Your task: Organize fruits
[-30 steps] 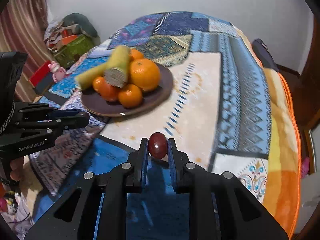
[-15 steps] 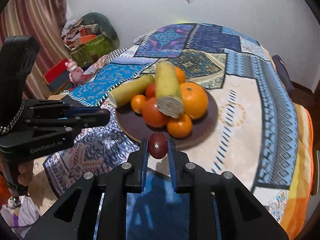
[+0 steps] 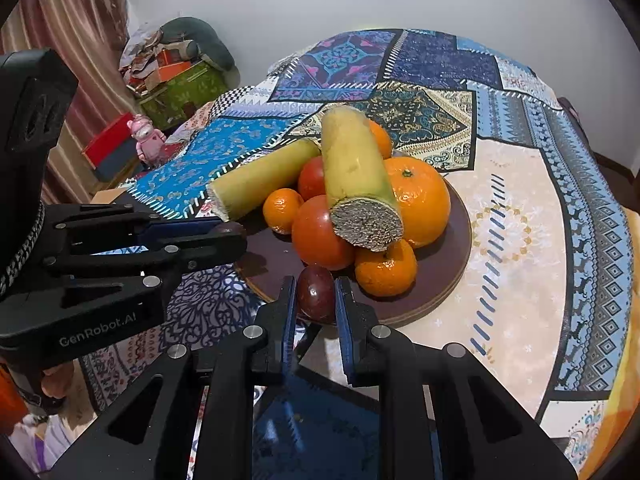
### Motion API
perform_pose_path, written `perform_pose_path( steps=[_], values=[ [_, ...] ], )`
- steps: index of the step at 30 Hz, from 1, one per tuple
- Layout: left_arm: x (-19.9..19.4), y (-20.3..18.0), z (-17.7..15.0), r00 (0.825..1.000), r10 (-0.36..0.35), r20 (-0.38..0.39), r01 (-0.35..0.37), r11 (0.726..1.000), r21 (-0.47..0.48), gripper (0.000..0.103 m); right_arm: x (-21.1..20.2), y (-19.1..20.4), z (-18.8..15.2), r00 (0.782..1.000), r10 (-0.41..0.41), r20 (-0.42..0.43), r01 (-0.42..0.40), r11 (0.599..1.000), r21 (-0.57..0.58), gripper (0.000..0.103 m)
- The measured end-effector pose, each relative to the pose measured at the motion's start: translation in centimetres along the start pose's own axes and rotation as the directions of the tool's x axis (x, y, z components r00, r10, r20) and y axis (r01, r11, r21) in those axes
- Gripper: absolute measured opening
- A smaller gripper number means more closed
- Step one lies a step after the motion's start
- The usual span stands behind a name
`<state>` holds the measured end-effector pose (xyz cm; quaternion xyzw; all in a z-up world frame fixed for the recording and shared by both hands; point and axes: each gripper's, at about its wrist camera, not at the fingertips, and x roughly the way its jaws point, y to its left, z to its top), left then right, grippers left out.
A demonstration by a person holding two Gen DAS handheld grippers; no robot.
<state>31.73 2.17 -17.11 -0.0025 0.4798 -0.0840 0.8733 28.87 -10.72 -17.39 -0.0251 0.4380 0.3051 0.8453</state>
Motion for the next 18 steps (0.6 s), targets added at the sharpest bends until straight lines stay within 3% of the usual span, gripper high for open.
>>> perform_pose_path(
  steps=[10, 18],
  values=[
    [1.6, 0.4, 0.3, 1.000, -0.005, -0.020, 0.004, 1.000, -0.020, 0.020, 1.2, -0.3, -0.1, 0.999, -0.004, -0.035, 0.005, 1.000, 0.022, 0.018],
    [0.6, 0.3, 0.0, 1.000, -0.008, 0.009, 0.008, 1.000, -0.018, 0.032, 0.5, -0.5, -0.1, 0.999, -0.016, -0.028, 0.017, 0.999, 0.035, 0.022]
  ],
)
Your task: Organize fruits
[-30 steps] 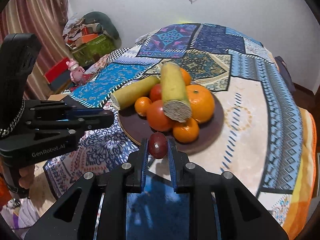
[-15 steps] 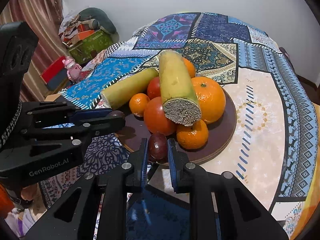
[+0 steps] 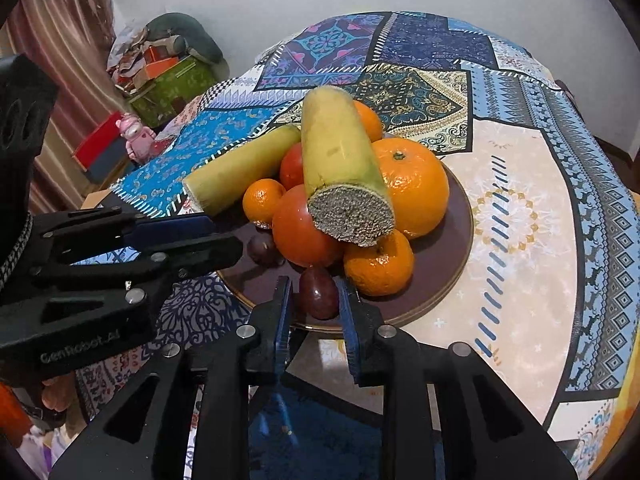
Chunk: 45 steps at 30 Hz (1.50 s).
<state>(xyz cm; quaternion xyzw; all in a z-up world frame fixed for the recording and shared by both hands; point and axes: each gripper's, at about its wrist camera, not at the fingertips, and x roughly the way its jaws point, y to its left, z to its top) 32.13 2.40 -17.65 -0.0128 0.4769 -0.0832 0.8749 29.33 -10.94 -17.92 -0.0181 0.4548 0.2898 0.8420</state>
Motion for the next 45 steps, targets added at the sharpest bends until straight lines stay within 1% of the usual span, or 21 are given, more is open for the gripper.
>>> perform_pose_path(
  steps=[4, 10, 14, 16, 18, 20, 23, 25, 27, 28, 30, 31, 32, 35, 36, 37, 38, 39, 42, 44, 45],
  values=[
    [-1.5, -0.1, -0.3, 1.000, 0.013, 0.026, -0.013, 1.000, 0.007, 0.032, -1.3, 0.1, 0.1, 1.000, -0.002, 0.024, 0.002, 1.000, 0.001, 0.023],
    [-5.5, 0.2, -0.6, 0.995, 0.016, 0.096, -0.013, 1.000, -0.027, 0.032, -5.1, 0.8, 0.5, 0.996, -0.008, 0.092, 0.009, 1.000, -0.005, 0.023],
    [-9.6, 0.2, -0.6, 0.984, 0.019, 0.177, -0.010, 0.999, -0.053, 0.032, -9.1, 2.0, 0.8, 0.984, -0.027, 0.176, 0.031, 0.999, -0.021, 0.023],
    [-12.1, 0.0, -0.7, 0.974, 0.020, 0.227, -0.006, 0.998, -0.063, 0.032, -11.5, 2.9, 1.0, 0.974, -0.027, 0.223, 0.034, 0.999, -0.027, 0.023],
    [-15.1, -0.4, -1.0, 0.957, 0.030, 0.290, -0.011, 0.998, -0.067, 0.032, -14.0, 3.8, 1.0, 0.961, -0.030, 0.277, 0.041, 0.999, -0.035, 0.023],
    [-17.9, -0.9, -1.5, 0.937, 0.036, 0.346, -0.015, 0.998, -0.066, 0.032, -16.8, 5.0, 0.9, 0.942, -0.033, 0.335, 0.051, 0.998, -0.045, 0.023],
    [-22.3, -1.9, -3.0, 0.897, 0.066, 0.438, -0.039, 0.997, -0.070, 0.033, -20.3, 6.6, 0.2, 0.911, -0.036, 0.410, 0.063, 0.997, -0.052, 0.023],
    [-24.7, -2.5, -4.0, 0.869, 0.086, 0.486, -0.057, 0.996, -0.074, 0.033, -22.1, 7.7, -0.4, 0.894, -0.036, 0.446, 0.069, 0.996, -0.059, 0.025],
    [-26.8, -3.2, -4.8, 0.844, 0.101, 0.526, -0.074, 0.995, -0.071, 0.034, -24.0, 8.8, -1.0, 0.872, -0.040, 0.488, 0.081, 0.995, -0.064, 0.028],
    [-27.7, -3.5, -5.2, 0.834, 0.107, 0.542, -0.083, 0.994, -0.069, 0.035, -24.9, 9.3, -1.4, 0.860, -0.039, 0.509, 0.084, 0.994, -0.066, 0.029],
    [-29.8, -4.4, -6.1, 0.806, 0.117, 0.580, -0.104, 0.993, -0.055, 0.039, -26.4, 10.0, -2.0, 0.838, -0.041, 0.544, 0.089, 0.994, -0.062, 0.035],
    [-30.7, -4.8, -6.6, 0.791, 0.124, 0.599, -0.112, 0.992, -0.056, 0.042, -27.0, 10.4, -2.4, 0.827, -0.042, 0.561, 0.091, 0.994, -0.060, 0.037],
    [-31.4, -5.2, -7.0, 0.779, 0.125, 0.614, -0.114, 0.992, -0.057, 0.048, -27.6, 10.6, -2.7, 0.817, -0.044, 0.575, 0.095, 0.994, -0.058, 0.041],
    [-33.2, -5.8, -8.1, 0.753, 0.126, 0.646, -0.112, 0.992, -0.063, 0.056, -28.6, 11.3, -3.5, 0.795, -0.062, 0.603, 0.116, 0.992, -0.052, 0.048],
    [-33.7, -6.1, -8.5, 0.743, 0.130, 0.657, -0.117, 0.991, -0.065, 0.058, -28.9, 11.5, -3.7, 0.790, -0.068, 0.610, 0.123, 0.991, -0.049, 0.054],
    [-34.1, -6.2, -8.7, 0.735, 0.133, 0.664, -0.120, 0.991, -0.065, 0.062, -29.1, 11.6, -3.9, 0.783, -0.076, 0.617, 0.130, 0.991, -0.044, 0.057],
    [-34.4, -6.3, -9.0, 0.729, 0.136, 0.671, -0.122, 0.990, -0.068, 0.066, -29.2, 11.6, -4.0, 0.776, -0.081, 0.625, 0.135, 0.990, -0.038, 0.063],
    [-34.7, -6.4, -9.3, 0.722, 0.136, 0.678, -0.119, 0.990, -0.072, 0.067, -29.4, 11.5, -4.2, 0.771, -0.084, 0.631, 0.138, 0.990, -0.037, 0.067],
    [-35.1, -6.2, -9.6, 0.715, 0.134, 0.686, -0.108, 0.991, -0.081, 0.073, -29.6, 11.6, -4.3, 0.760, -0.091, 0.643, 0.148, 0.988, -0.036, 0.075],
    [-35.3, -6.1, -9.8, 0.708, 0.140, 0.693, -0.106, 0.990, -0.091, 0.080, -29.7, 11.8, -4.4, 0.753, -0.098, 0.651, 0.160, 0.987, -0.036, 0.080],
    [-35.4, -6.1, -9.8, 0.704, 0.141, 0.696, -0.105, 0.990, -0.094, 0.081, -30.0, 12.0, -4.6, 0.749, -0.101, 0.654, 0.165, 0.986, -0.037, 0.083]
  ],
)
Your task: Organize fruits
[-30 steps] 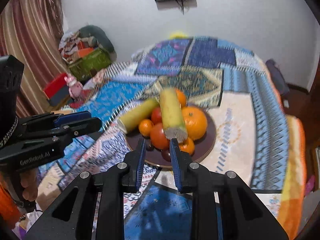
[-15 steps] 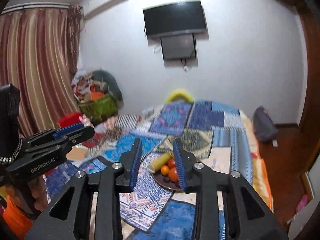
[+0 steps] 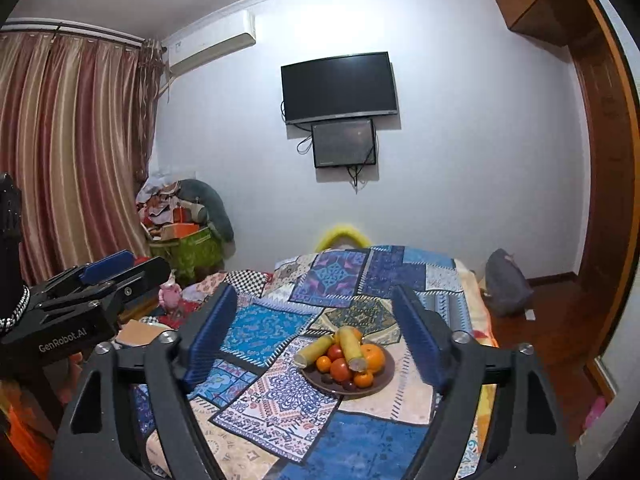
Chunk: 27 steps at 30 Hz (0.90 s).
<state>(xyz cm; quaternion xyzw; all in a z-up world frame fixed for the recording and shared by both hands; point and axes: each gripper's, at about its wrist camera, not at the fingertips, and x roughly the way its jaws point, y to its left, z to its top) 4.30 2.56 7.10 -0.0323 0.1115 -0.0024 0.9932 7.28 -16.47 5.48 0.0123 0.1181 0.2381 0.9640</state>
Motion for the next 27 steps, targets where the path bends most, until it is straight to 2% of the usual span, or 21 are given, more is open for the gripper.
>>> perform_pose_path(
  steps=[5, 8, 11, 27],
  values=[
    [-0.1, 0.0, -0.2, 1.000, 0.007, 0.012, -0.007, 1.000, -0.001, 0.094, -0.1, 0.4, 0.1, 1.000, -0.008, 0.016, 0.008, 1.000, 0.001, 0.094],
    [-0.2, -0.2, -0.4, 1.000, 0.013, 0.022, -0.013, 1.000, 0.006, 0.098, -0.4, 0.2, 0.0, 0.999, -0.028, 0.030, 0.028, 1.000, 0.003, 0.102],
    [-0.1, -0.3, -0.6, 1.000, 0.021, 0.023, -0.021, 1.000, 0.012, 0.102, -0.3, 0.2, 0.0, 0.999, -0.033, 0.030, 0.033, 0.999, 0.000, 0.103],
    [-0.2, -1.0, -1.1, 0.999, 0.035, 0.025, -0.037, 0.998, 0.047, 0.103, -0.9, -0.2, -0.4, 0.998, -0.052, 0.028, 0.052, 0.999, 0.011, 0.103]
  ],
)
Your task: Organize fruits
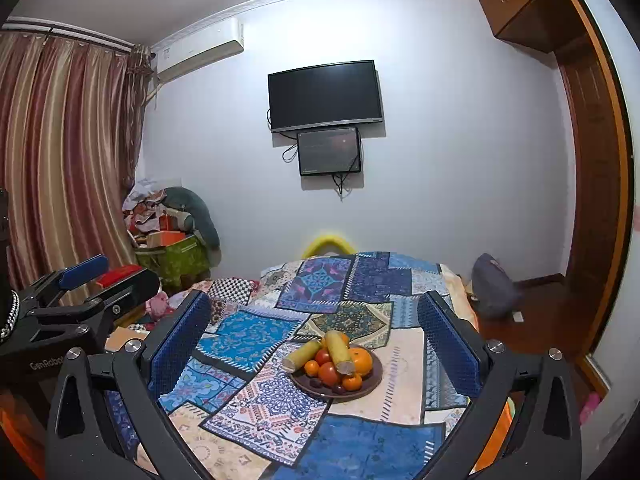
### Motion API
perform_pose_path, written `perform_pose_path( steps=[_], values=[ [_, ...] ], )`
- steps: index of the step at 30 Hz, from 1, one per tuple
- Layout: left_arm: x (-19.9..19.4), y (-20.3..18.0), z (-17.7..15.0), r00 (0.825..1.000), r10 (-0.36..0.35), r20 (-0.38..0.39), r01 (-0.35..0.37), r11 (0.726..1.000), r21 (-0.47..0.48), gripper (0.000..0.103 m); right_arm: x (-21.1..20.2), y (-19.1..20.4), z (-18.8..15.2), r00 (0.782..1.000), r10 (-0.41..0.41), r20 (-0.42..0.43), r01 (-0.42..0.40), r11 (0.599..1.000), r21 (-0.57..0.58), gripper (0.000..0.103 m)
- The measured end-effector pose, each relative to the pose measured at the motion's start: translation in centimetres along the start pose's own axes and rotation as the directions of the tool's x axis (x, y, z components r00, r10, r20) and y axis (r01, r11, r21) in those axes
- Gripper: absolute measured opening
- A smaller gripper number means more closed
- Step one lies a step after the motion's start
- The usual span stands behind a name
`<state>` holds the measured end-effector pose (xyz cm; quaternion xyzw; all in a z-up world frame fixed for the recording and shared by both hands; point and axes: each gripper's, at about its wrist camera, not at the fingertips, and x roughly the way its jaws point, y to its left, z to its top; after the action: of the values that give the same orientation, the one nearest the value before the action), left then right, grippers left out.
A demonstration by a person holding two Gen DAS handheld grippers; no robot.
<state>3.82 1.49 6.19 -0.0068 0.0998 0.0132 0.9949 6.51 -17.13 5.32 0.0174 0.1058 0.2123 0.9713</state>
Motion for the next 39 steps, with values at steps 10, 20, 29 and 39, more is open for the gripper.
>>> perform_pose_path(
  steps=[10, 20, 29, 39],
  values=[
    [-0.09, -0.34, 0.01, 1.000, -0.005, -0.001, 0.005, 1.000, 0.007, 0.103, -0.36, 0.17, 0.12, 1.000, -0.005, 0.002, 0.005, 1.000, 0.001, 0.103],
    [0.10, -0.26, 0.19, 1.000, -0.001, -0.004, 0.001, 1.000, 0.005, 0.103, -0.54, 0.19, 0.16, 1.000, -0.009, 0.006, 0.009, 1.000, 0.002, 0.103],
    [0.24, -0.42, 0.12, 1.000, -0.007, -0.009, 0.007, 1.000, 0.008, 0.103, -0.79, 0.37, 0.47, 1.000, -0.028, 0.014, 0.028, 0.999, -0.018, 0.103],
    [0.17, -0.26, 0.10, 1.000, -0.018, -0.011, 0.018, 1.000, 0.004, 0.103, -0.83, 0.43, 0.60, 0.999, -0.032, 0.016, 0.033, 0.999, -0.022, 0.103]
  ],
)
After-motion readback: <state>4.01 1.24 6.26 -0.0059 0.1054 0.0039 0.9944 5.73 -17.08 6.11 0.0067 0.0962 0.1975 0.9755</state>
